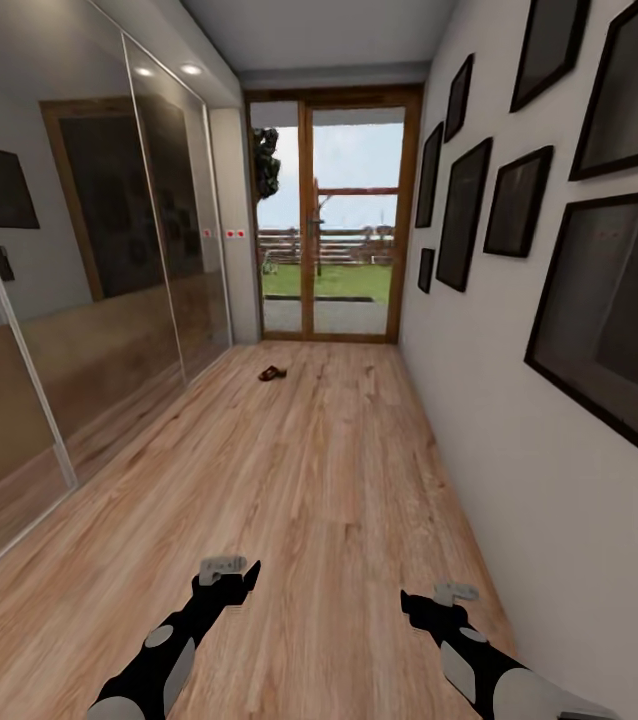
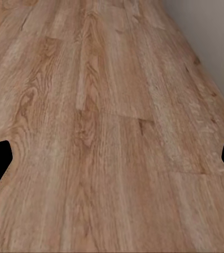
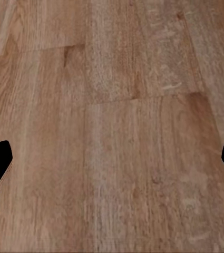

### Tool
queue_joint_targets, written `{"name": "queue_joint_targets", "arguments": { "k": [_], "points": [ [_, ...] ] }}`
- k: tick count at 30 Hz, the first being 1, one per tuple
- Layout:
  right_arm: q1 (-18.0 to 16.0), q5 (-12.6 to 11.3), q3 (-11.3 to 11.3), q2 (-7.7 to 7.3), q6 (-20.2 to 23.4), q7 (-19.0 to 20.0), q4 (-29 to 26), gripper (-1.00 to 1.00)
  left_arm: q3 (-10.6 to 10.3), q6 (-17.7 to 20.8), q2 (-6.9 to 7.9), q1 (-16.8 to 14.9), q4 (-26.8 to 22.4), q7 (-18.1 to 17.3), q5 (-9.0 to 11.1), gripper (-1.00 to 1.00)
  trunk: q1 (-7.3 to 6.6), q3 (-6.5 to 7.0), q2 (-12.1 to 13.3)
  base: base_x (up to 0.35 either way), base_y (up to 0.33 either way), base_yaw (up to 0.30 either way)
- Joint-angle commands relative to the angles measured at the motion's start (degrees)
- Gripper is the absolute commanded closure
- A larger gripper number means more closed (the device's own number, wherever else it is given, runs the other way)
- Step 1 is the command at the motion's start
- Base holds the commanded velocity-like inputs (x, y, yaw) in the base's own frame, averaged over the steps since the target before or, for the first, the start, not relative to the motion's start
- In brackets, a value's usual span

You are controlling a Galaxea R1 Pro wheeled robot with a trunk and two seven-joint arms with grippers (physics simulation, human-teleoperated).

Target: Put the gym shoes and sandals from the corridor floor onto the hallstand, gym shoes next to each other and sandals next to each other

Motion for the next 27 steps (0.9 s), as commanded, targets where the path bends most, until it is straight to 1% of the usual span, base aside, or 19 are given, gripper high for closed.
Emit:
{"name": "queue_joint_targets", "arguments": {
  "k": [1, 23, 27],
  "points": [
    [0.0, -0.5, -0.1, 0.02, -0.2, 0.0, 0.1, -1.00, 0.5, -0.2, -0.06, 0.0, 0.0, -0.3, -0.6, -1.00, 0.02, -0.06, 0.0, 0.347, 0.000, 0.000],
    [0.0, -0.3, -0.1, 0.02, -0.2, 0.2, 0.1, -1.00, 0.5, -0.2, -0.08, 0.0, 0.1, -0.3, -0.6, -1.00, 0.02, -0.06, 0.0, 0.347, 0.000, 0.000],
    [0.0, -0.3, -0.1, 0.02, -0.3, 0.2, 0.1, -1.00, 0.5, -0.2, -0.08, 0.0, 0.1, -0.3, -0.6, -1.00, 0.02, -0.20, 0.0, 0.347, 0.000, 0.119]
  ]
}}
